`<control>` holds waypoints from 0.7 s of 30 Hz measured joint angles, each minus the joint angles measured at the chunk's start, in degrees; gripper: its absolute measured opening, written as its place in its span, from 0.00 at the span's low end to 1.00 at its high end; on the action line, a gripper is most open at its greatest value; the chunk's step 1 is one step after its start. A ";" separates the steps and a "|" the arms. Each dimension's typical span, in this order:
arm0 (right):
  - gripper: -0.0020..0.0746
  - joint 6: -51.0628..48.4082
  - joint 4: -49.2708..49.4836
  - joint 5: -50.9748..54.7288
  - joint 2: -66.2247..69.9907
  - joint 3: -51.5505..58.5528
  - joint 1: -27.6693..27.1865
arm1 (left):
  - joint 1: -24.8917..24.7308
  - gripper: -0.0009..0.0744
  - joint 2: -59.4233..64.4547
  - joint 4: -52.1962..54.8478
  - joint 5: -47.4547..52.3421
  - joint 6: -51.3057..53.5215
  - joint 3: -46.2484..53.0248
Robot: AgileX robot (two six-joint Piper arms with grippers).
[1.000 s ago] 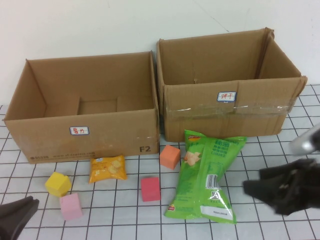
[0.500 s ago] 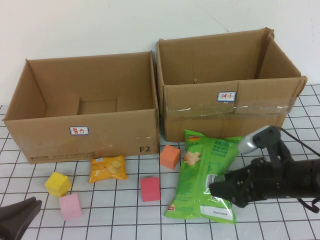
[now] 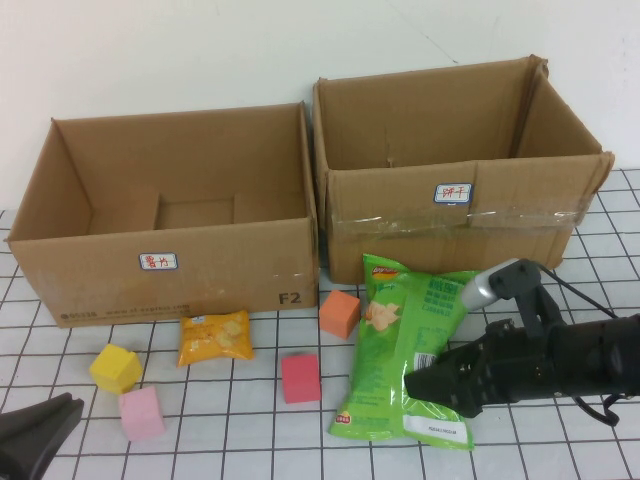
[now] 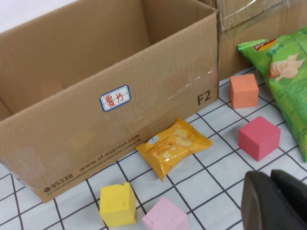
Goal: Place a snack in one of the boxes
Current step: Pick up the potato chip
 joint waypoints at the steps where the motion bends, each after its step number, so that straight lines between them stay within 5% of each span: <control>1: 0.66 0.00 0.00 0.00 0.12 0.00 0.00 | 0.00 0.01 0.00 0.00 -0.10 0.00 0.09; 15: 0.56 0.00 0.00 -0.88 0.20 -0.13 0.08 | 0.00 0.01 0.00 0.00 -0.33 -0.09 0.22; 21: 0.71 0.00 0.00 -2.32 1.74 -0.13 0.08 | 0.00 0.01 0.00 0.00 -0.33 -0.09 0.22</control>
